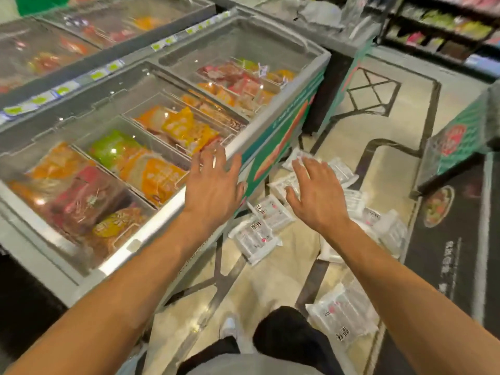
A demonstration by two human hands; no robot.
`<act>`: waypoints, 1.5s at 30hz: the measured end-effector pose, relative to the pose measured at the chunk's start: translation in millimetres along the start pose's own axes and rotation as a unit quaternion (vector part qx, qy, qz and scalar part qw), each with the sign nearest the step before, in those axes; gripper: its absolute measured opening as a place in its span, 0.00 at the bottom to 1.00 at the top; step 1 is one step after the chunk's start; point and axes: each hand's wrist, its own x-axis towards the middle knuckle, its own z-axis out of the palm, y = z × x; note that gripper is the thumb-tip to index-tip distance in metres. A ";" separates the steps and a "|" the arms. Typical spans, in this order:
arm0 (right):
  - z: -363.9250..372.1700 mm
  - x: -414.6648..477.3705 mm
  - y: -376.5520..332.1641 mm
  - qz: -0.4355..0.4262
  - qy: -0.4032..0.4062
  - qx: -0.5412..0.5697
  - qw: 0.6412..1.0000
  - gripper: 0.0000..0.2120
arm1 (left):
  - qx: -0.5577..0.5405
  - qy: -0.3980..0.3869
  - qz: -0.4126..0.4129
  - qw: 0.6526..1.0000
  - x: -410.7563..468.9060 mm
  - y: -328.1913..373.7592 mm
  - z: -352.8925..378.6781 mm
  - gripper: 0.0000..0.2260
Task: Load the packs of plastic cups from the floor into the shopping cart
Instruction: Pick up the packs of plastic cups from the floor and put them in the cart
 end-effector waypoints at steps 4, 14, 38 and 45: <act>38.7 49.0 39.6 0.002 -0.041 0.008 0.999 0.31 | -0.021 -0.006 -0.033 0.999 46.8 8.3 27.3 0.30; 175.3 156.7 190.0 0.067 -0.092 0.114 0.987 0.33 | -0.114 -0.056 -0.039 0.991 218.4 79.8 136.1 0.27; 959.7 67.0 292.6 0.574 -0.222 0.298 0.729 0.57 | -0.188 -0.406 0.044 0.893 442.0 189.4 984.2 0.47; 1037.7 72.0 277.2 0.637 -0.086 0.432 0.632 0.53 | -0.274 -0.453 0.008 0.848 455.7 200.2 1056.8 0.43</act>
